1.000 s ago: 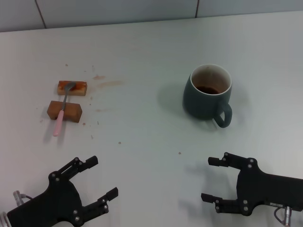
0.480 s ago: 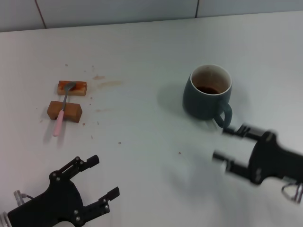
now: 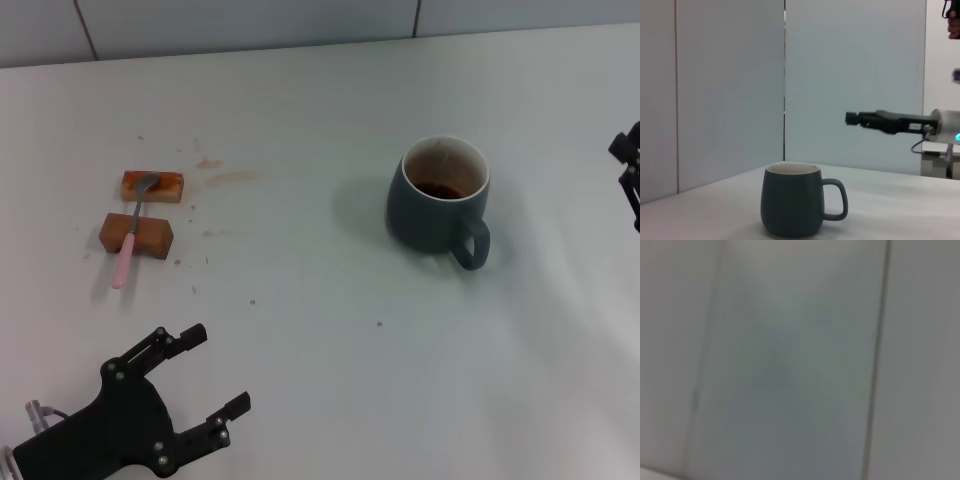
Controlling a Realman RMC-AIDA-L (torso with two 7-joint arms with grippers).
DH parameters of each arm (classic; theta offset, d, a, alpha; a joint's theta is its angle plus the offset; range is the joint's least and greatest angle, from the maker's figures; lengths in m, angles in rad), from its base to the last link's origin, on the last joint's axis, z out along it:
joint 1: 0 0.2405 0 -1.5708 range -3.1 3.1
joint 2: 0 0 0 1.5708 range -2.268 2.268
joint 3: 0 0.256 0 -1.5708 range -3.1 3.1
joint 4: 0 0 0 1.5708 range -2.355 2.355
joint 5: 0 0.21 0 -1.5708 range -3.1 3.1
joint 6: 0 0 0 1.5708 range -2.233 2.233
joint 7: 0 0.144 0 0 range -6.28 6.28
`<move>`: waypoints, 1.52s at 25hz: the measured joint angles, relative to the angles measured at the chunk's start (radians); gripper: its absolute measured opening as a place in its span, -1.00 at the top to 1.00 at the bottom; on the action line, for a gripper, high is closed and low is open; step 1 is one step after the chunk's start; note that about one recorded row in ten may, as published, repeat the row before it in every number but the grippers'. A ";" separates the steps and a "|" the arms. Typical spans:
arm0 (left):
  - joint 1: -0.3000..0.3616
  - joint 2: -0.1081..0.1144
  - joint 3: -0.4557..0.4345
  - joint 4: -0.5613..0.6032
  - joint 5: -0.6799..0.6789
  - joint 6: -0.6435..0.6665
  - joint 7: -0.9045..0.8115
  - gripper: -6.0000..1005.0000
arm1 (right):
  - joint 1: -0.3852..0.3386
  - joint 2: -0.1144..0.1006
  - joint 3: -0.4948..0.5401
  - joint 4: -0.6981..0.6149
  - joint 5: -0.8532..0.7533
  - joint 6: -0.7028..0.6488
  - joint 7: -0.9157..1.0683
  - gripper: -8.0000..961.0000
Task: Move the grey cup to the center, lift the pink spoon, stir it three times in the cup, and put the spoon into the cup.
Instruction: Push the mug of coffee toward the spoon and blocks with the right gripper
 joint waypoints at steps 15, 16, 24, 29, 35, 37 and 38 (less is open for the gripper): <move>-0.009 -0.002 -0.004 -0.011 -0.055 0.005 0.001 -0.63 | 0.180 0.002 -0.107 0.104 -0.061 0.396 -0.336 0.95; -0.008 -0.002 -0.004 -0.011 -0.059 0.006 0.001 -0.63 | 0.193 0.003 -0.109 0.119 -0.060 0.419 -0.361 0.95; -0.010 -0.001 -0.004 -0.010 -0.083 0.017 -0.001 -0.63 | 0.304 0.005 -0.100 0.217 -0.052 0.531 -0.417 0.96; -0.013 0.000 -0.004 -0.011 -0.102 0.018 -0.002 -0.63 | 0.384 0.007 -0.096 0.294 -0.009 0.611 -0.418 0.96; -0.015 0.000 -0.004 -0.012 -0.106 0.019 -0.003 -0.62 | 0.467 0.008 -0.095 0.363 0.020 0.684 -0.416 0.96; -0.015 0.001 -0.004 -0.012 -0.106 0.020 -0.003 -0.62 | 0.495 0.009 -0.095 0.389 0.020 0.702 -0.417 0.96; -0.013 0.001 -0.004 -0.012 -0.107 0.020 -0.003 -0.62 | 0.508 0.010 -0.095 0.401 0.020 0.709 -0.417 0.96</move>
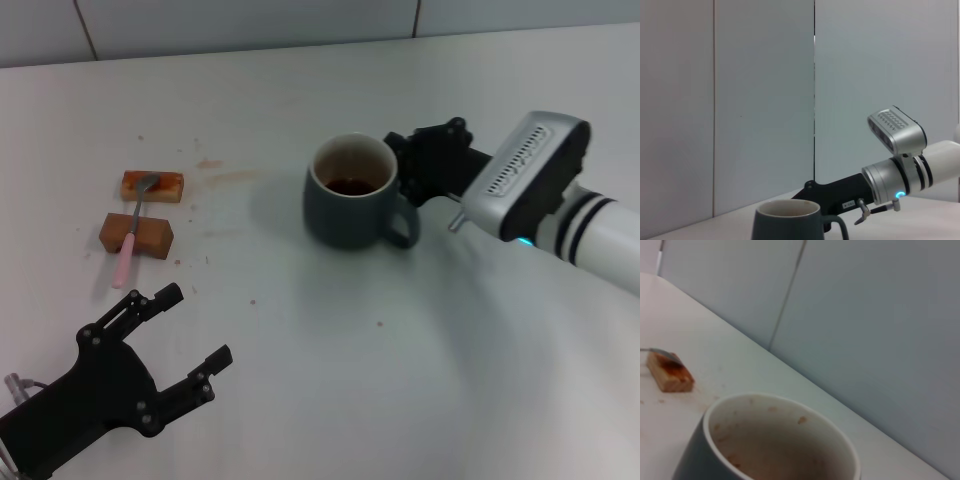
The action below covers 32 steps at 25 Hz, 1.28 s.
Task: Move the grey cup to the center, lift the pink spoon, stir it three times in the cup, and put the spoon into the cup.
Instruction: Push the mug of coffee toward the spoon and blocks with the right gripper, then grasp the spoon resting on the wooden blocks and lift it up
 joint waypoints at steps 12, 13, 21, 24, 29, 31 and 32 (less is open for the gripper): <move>0.004 0.002 0.000 0.001 0.000 0.014 0.003 -0.62 | 0.082 0.002 0.024 0.087 -0.008 0.026 -0.001 0.94; 0.004 0.002 0.000 0.001 0.000 0.014 0.003 -0.62 | 0.084 0.002 0.024 0.090 -0.010 0.025 -0.001 0.94; 0.009 0.001 -0.006 0.001 0.000 0.020 0.004 -0.62 | -0.033 -0.008 0.163 0.053 -0.007 -0.128 0.004 0.93; 0.011 0.001 -0.023 0.000 -0.001 0.023 0.004 -0.62 | -0.134 -0.011 0.195 -0.002 -0.012 -0.318 0.065 0.92; 0.008 0.000 -0.046 -0.001 -0.001 0.026 0.004 -0.62 | -0.291 -0.013 0.130 -0.141 -0.072 -0.662 0.305 0.92; 0.003 -0.001 -0.047 -0.005 -0.002 0.026 0.004 -0.62 | -0.371 -0.014 0.062 -0.236 -0.145 -0.793 0.417 0.91; 0.000 -0.001 -0.047 -0.008 -0.002 0.025 0.004 -0.62 | -0.371 -0.014 0.062 -0.236 -0.145 -0.793 0.417 0.88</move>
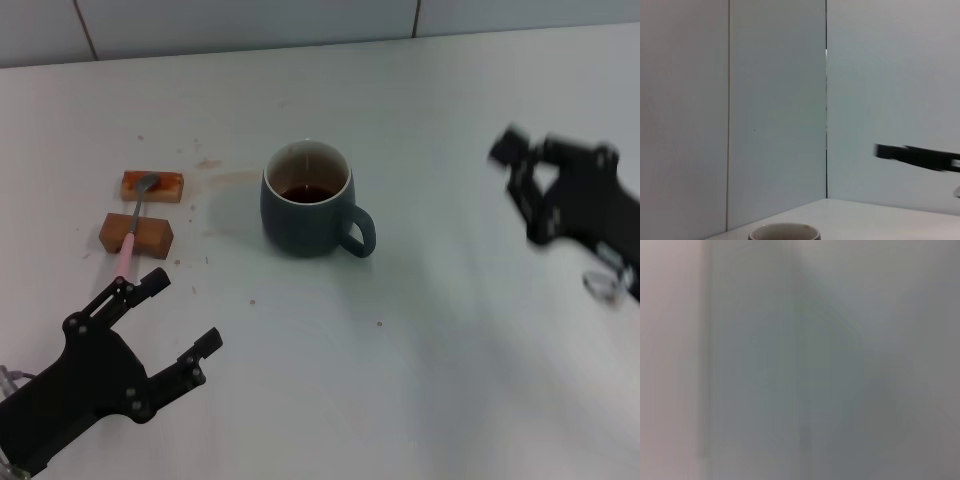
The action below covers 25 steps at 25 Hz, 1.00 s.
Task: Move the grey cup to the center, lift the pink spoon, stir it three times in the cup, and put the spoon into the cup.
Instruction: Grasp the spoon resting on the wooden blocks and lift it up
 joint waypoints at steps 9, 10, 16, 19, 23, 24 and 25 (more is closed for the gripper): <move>-0.003 0.000 0.006 -0.008 0.002 0.003 0.012 -0.61 | -0.118 0.000 -0.130 -0.148 -0.347 -0.097 0.029 0.64; -0.002 0.000 0.006 -0.008 0.002 0.004 0.012 -0.61 | -0.118 0.000 -0.130 -0.148 -0.347 -0.097 0.029 0.58; -0.003 0.000 0.006 -0.021 0.005 -0.005 0.046 -0.61 | -0.134 0.000 -0.124 -0.201 -0.434 -0.068 0.031 0.21; -0.003 0.000 0.005 -0.047 0.003 -0.007 0.072 -0.61 | -0.138 0.001 -0.126 -0.215 -0.452 -0.068 0.031 0.04; -0.003 0.000 0.005 -0.055 0.002 -0.009 0.076 -0.61 | -0.138 0.000 -0.129 -0.225 -0.467 -0.061 0.039 -0.19; -0.003 0.000 0.004 -0.056 0.002 -0.010 0.076 -0.61 | -0.138 0.000 -0.128 -0.229 -0.473 -0.059 0.044 -0.21; -0.004 0.000 0.004 -0.058 0.002 -0.011 0.077 -0.61 | -0.138 0.000 -0.128 -0.229 -0.473 -0.059 0.044 -0.24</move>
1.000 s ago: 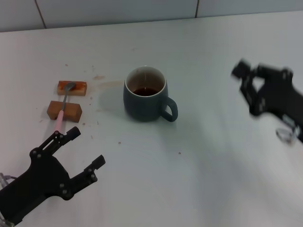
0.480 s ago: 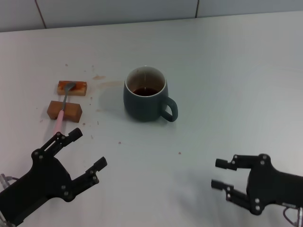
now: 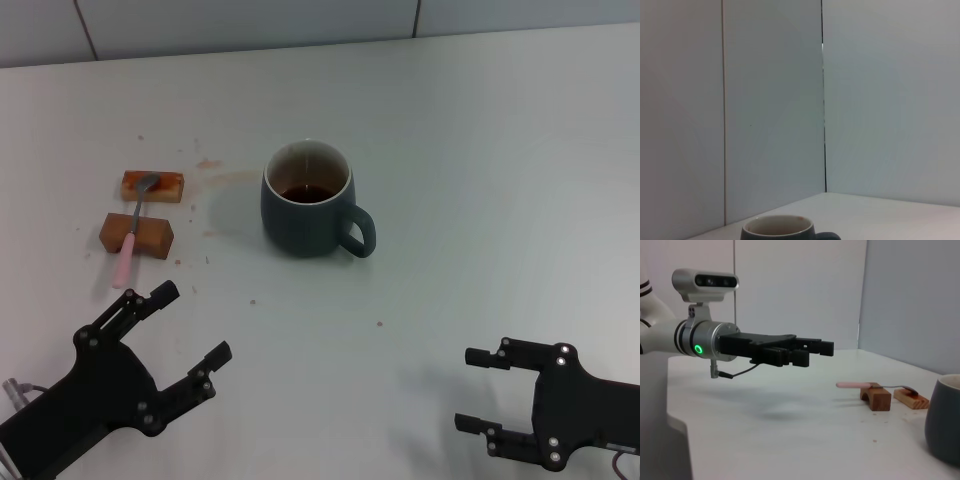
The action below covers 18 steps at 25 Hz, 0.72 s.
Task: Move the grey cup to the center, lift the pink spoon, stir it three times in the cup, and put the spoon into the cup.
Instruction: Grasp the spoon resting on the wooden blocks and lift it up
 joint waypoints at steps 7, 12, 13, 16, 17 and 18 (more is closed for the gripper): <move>0.001 0.000 -0.003 -0.003 -0.001 0.001 0.000 -0.61 | 0.006 -0.001 -0.001 -0.002 -0.004 0.013 0.001 -0.35; -0.004 0.000 -0.010 -0.008 -0.003 0.001 -0.002 -0.60 | 0.011 -0.001 0.004 -0.002 -0.004 0.019 0.001 -0.36; -0.006 0.000 -0.021 -0.019 -0.005 0.000 -0.005 -0.60 | 0.012 -0.001 0.004 -0.001 -0.004 0.022 0.001 -0.36; -0.023 0.000 -0.119 -0.095 -0.026 0.009 -0.073 -0.60 | 0.018 0.000 0.005 0.005 -0.002 0.026 0.001 -0.36; -0.033 0.003 -0.193 -0.129 -0.035 0.016 -0.155 -0.60 | 0.020 0.001 0.005 0.006 -0.002 0.027 0.001 -0.36; -0.037 0.003 -0.227 -0.139 -0.036 0.017 -0.205 -0.60 | 0.022 0.001 0.006 0.006 -0.001 0.027 0.001 -0.36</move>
